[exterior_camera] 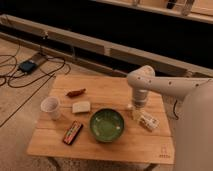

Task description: Place the bottle in the ceramic bowl

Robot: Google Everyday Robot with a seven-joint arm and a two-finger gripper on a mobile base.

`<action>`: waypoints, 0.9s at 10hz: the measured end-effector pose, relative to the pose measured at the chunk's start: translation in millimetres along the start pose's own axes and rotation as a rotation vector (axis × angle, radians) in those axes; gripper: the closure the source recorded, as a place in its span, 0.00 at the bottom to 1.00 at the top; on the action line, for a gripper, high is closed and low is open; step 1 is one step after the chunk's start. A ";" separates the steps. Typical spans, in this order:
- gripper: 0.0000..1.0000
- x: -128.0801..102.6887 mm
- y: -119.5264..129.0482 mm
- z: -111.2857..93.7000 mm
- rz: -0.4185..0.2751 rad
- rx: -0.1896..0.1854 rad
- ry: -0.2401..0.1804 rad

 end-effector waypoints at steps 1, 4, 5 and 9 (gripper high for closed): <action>0.20 7.4 -1.3 10.1 0.026 -0.004 0.014; 0.20 21.9 -11.4 29.5 0.087 0.006 0.049; 0.20 24.3 -15.3 34.5 0.104 0.009 0.058; 0.24 22.7 -19.4 52.8 0.111 0.023 0.096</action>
